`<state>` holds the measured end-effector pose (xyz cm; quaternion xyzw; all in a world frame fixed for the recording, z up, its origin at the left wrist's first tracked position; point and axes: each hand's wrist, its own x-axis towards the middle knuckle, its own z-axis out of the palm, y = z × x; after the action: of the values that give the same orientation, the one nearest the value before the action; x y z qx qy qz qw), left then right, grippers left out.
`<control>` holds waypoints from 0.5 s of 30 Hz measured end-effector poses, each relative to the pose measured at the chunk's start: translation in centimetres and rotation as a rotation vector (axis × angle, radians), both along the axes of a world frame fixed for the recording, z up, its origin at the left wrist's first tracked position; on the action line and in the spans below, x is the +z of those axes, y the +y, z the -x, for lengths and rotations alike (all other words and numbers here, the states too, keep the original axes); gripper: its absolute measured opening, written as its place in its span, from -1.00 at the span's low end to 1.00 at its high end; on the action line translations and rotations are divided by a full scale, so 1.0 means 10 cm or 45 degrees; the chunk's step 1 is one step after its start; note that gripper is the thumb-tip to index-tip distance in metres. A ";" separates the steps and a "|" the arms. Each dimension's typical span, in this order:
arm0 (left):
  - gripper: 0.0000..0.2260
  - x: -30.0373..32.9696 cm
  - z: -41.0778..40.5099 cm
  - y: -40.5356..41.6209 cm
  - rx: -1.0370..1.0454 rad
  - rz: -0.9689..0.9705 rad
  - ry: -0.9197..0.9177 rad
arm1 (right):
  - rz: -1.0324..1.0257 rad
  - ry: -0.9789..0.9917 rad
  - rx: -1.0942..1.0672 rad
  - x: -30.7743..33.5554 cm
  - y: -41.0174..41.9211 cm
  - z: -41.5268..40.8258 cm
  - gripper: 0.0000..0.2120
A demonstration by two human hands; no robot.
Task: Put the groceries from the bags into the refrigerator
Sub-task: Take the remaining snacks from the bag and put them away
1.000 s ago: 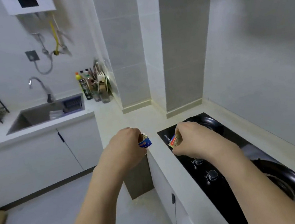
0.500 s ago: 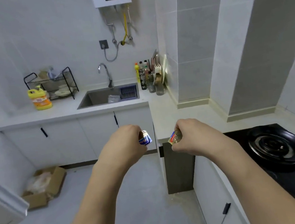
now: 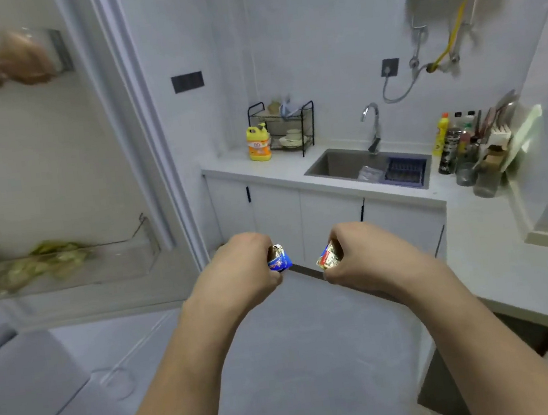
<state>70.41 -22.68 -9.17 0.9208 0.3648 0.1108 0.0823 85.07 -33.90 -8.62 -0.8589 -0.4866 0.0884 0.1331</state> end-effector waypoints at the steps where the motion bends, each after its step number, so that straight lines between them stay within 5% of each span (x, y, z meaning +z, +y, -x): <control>1: -0.88 0.01 0.10 0.05 0.051 -0.007 -0.010 | -0.008 0.004 0.050 0.01 0.11 0.06 -0.73; 15: -0.86 0.02 1.65 0.38 0.680 0.055 -0.027 | -0.011 -0.011 0.677 0.08 1.23 1.28 -0.74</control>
<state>53.94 -18.90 -8.97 0.7887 0.5963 0.1303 0.0735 72.25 -21.59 -7.78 -0.7007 -0.6960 0.1146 0.1069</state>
